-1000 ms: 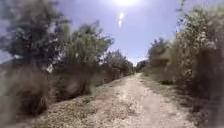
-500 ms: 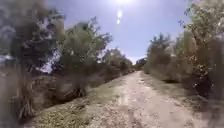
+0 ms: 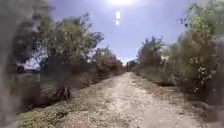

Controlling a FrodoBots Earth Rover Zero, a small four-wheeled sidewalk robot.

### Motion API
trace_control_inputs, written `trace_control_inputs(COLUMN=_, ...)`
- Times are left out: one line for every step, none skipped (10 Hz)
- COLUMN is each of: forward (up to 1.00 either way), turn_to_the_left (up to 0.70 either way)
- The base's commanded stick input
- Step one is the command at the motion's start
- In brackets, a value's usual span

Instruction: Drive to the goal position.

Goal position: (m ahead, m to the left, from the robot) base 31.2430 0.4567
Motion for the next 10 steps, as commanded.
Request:
trace_control_inputs(forward=0.7, turn_to_the_left=0.0)
trace_control_inputs(forward=0.7, turn_to_the_left=0.0)
trace_control_inputs(forward=0.7, turn_to_the_left=0.0)
trace_control_inputs(forward=0.7, turn_to_the_left=0.0)
trace_control_inputs(forward=0.7, turn_to_the_left=0.0)
trace_control_inputs(forward=0.7, turn_to_the_left=0.0)
trace_control_inputs(forward=0.7, turn_to_the_left=0.0)
trace_control_inputs(forward=0.7, turn_to_the_left=0.0)
trace_control_inputs(forward=0.7, turn_to_the_left=0.0)
trace_control_inputs(forward=0.7, turn_to_the_left=0.0)
